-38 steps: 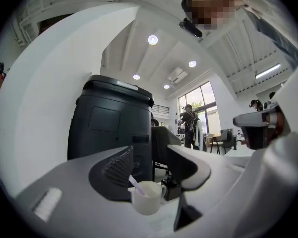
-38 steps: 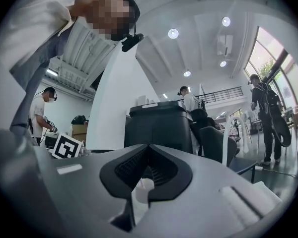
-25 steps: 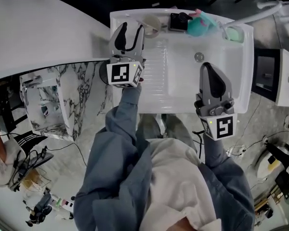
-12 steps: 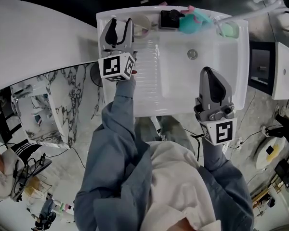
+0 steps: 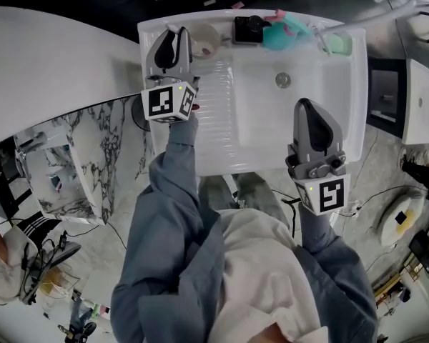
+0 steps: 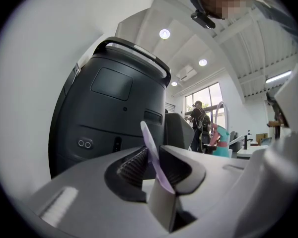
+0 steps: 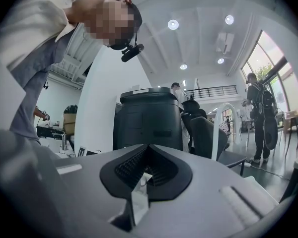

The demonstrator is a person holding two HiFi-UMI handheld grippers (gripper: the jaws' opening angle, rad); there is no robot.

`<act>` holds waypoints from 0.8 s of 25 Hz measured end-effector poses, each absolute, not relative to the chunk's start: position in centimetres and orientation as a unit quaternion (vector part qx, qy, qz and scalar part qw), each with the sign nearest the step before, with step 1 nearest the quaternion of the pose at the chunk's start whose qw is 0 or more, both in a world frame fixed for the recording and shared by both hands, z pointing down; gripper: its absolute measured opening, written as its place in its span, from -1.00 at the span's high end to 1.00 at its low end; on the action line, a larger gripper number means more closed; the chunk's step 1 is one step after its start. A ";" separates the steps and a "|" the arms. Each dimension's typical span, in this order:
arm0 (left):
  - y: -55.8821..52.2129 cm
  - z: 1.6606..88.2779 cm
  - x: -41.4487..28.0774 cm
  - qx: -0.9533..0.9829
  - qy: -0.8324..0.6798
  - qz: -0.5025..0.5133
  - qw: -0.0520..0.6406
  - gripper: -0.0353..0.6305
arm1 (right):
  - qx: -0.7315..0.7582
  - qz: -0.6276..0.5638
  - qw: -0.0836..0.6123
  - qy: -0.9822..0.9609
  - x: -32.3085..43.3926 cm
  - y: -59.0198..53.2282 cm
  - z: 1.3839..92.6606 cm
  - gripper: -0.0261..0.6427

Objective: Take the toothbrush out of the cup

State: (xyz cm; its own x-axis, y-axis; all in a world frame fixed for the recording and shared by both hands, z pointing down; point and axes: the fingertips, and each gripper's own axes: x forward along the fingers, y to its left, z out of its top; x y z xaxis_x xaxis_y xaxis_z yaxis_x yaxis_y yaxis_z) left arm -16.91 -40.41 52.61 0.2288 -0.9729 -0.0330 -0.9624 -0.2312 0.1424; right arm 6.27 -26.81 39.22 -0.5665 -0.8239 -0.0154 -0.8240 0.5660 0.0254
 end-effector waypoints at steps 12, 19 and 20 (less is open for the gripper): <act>-39.7 50.4 -16.0 0.798 -0.600 -0.057 -0.003 0.59 | -0.449 0.014 0.007 0.894 4.1 -27.3 39.4 0.90; -39.1 47.6 -15.6 0.800 -0.596 -0.058 -0.033 0.59 | -0.439 0.019 0.020 0.898 2.5 -29.2 39.4 0.90; -38.9 47.1 -15.6 0.800 -0.596 -0.059 -0.035 0.59 | -0.438 0.020 0.022 0.898 2.2 -29.7 39.4 0.90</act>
State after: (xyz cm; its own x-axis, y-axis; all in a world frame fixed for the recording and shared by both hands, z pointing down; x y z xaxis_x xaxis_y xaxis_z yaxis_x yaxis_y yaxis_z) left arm -15.58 -38.91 47.11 0.2815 -0.9498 -0.1363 -0.9581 -0.2862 0.0155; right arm 2.16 -29.66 39.37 -0.6153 -0.7862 -0.0575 -0.7880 0.6155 0.0161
